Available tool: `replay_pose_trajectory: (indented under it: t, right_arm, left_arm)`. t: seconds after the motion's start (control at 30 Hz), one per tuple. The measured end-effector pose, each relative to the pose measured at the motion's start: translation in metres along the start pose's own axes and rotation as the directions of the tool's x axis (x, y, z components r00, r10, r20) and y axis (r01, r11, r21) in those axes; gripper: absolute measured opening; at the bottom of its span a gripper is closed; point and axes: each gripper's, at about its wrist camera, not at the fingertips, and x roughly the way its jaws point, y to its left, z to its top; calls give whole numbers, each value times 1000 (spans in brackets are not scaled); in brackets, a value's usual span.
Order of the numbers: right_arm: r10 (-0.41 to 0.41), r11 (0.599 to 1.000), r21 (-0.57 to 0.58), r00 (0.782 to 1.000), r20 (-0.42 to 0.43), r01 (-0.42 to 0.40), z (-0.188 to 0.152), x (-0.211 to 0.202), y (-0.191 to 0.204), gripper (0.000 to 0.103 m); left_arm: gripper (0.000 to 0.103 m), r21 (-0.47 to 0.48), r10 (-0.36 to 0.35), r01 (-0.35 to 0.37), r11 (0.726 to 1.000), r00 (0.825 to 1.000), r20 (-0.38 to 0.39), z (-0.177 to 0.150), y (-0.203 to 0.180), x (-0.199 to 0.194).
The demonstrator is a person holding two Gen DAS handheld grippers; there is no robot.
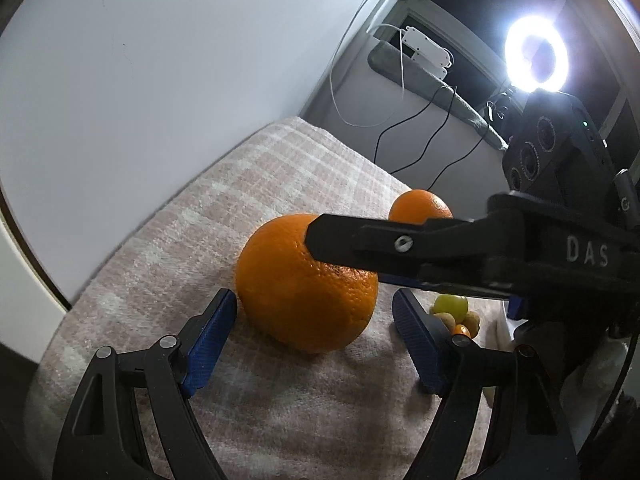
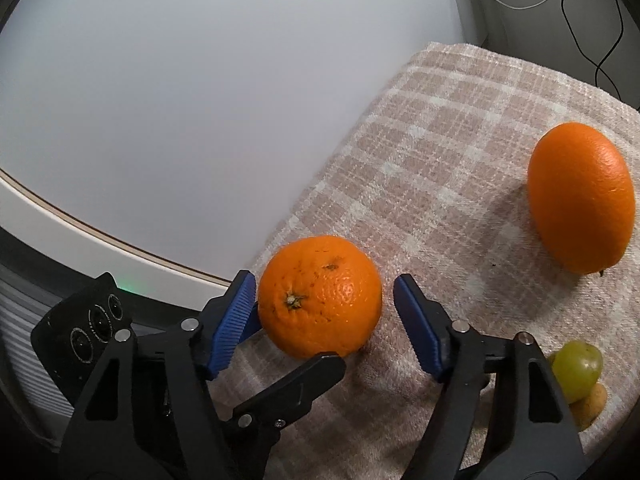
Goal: Organize fruits
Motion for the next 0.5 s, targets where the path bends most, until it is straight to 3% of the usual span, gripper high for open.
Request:
replay_pose_trajectory:
  t: [0.07, 0.5]
  right_arm:
    - [4, 1000, -1, 1000, -8, -4, 0, 3, -1, 68]
    - [4, 1000, -6, 1000, 17, -4, -8, -3, 4, 67]
  left_arm:
    - [78, 6, 3, -3, 1000, 1000, -2, 0, -1, 1]
    - [72, 30, 28, -29, 999, 999, 16, -3, -8, -7]
